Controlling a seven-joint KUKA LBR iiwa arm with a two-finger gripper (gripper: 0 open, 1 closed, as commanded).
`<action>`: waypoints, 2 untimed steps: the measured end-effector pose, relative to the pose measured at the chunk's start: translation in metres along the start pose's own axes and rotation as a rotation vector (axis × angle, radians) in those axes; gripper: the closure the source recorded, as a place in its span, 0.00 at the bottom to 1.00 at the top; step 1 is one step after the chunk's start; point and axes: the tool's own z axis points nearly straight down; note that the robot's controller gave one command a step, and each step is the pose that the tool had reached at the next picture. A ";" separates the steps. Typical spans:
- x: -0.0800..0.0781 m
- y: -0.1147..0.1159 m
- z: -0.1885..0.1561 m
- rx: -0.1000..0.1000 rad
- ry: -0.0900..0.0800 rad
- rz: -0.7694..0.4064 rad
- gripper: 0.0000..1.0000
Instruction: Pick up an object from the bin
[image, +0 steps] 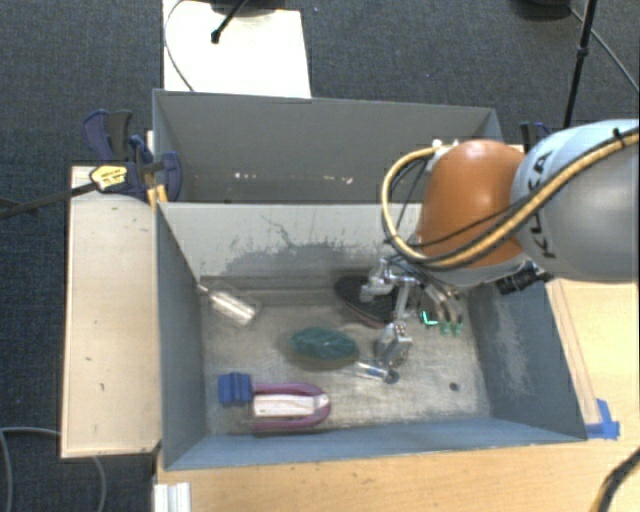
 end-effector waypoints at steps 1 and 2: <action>0.007 0.038 0.076 -0.002 -0.011 0.240 0.00; 0.015 0.035 0.048 -0.002 -0.009 0.407 0.00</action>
Offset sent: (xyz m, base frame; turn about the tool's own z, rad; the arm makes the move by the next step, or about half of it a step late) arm -0.0098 0.0372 -0.0788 0.2406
